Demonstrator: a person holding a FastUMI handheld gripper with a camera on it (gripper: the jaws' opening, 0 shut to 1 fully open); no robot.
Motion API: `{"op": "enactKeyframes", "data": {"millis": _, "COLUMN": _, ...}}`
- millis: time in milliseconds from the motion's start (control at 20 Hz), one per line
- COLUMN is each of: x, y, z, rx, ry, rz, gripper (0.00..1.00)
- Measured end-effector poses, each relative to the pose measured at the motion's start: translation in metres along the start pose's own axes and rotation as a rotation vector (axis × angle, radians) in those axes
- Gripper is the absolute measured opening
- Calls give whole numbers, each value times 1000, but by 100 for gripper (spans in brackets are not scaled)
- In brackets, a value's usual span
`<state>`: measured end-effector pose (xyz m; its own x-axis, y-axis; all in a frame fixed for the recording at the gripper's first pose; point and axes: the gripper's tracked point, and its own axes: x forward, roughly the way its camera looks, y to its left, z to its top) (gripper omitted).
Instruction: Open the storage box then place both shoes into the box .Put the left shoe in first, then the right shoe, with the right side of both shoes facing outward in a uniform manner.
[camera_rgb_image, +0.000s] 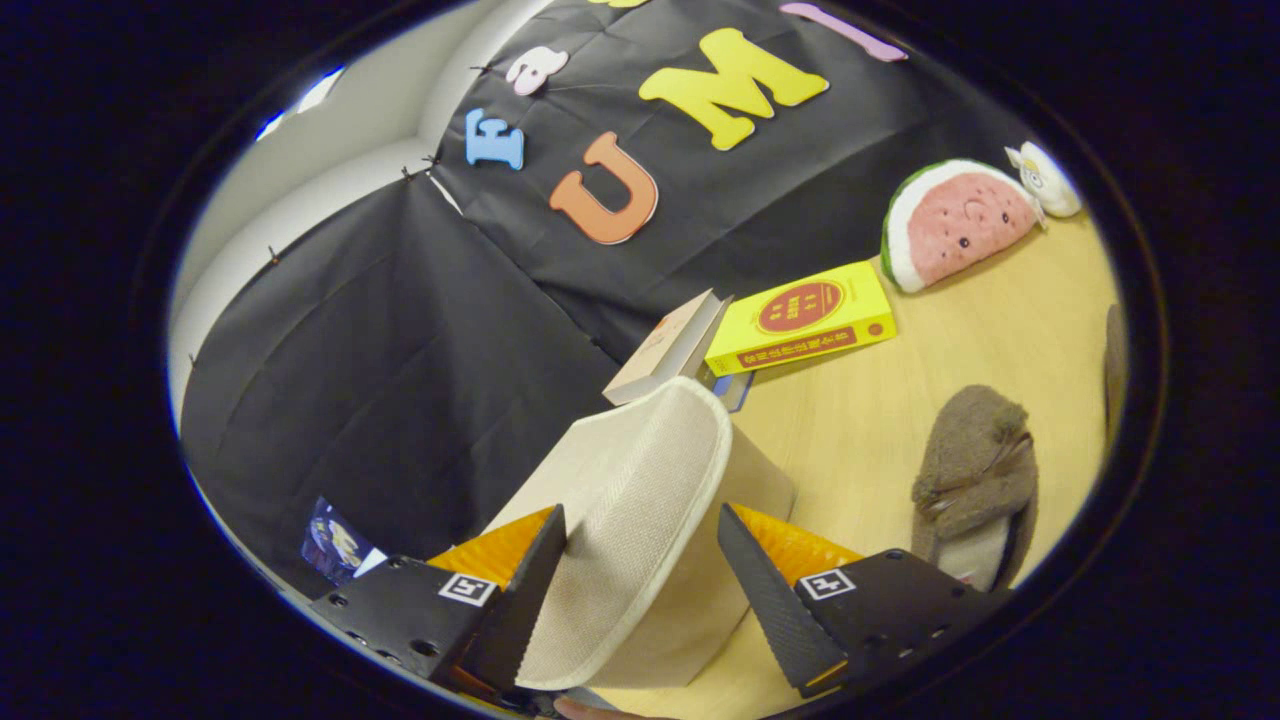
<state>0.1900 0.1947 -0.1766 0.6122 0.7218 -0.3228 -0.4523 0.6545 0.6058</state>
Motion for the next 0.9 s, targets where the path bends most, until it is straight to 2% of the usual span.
{"op": "enactKeyframes", "data": {"millis": 100, "x": 5, "y": 1, "z": -5, "rx": 33, "ry": 19, "rz": 34, "gripper": 94}}
{"op": "enactKeyframes", "data": {"millis": 400, "x": 5, "y": 2, "z": -12, "rx": 208, "ry": 92, "rz": 122, "gripper": 78}}
{"op": "enactKeyframes", "data": {"millis": 500, "x": 3, "y": 1, "z": -10, "rx": 195, "ry": 87, "rz": 119, "gripper": 78}}
{"op": "enactKeyframes", "data": {"millis": 600, "x": 1, "y": 1, "z": -11, "rx": 184, "ry": 91, "rz": 102, "gripper": 71}}
{"op": "enactKeyframes", "data": {"millis": 750, "x": -9, "y": 2, "z": -7, "rx": 201, "ry": 91, "rz": 98, "gripper": 72}}
{"op": "enactKeyframes", "data": {"millis": 900, "x": -24, "y": 0, "z": 7, "rx": 250, "ry": 52, "rz": 110, "gripper": 58}}
